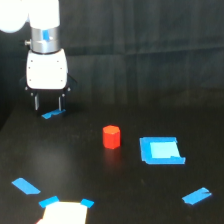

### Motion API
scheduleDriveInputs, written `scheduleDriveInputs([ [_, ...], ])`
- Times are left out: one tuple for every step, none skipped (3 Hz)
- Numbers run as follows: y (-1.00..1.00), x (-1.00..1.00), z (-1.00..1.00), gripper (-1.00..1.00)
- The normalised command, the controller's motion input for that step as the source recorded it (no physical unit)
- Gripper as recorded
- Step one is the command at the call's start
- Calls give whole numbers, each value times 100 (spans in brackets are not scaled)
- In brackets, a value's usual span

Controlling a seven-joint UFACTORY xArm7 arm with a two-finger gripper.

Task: Pick up the red object from the table

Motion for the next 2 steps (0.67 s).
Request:
scheduleDriveInputs([
  [-100, 89, -100, 100],
  [-73, 88, -84, 98],
])
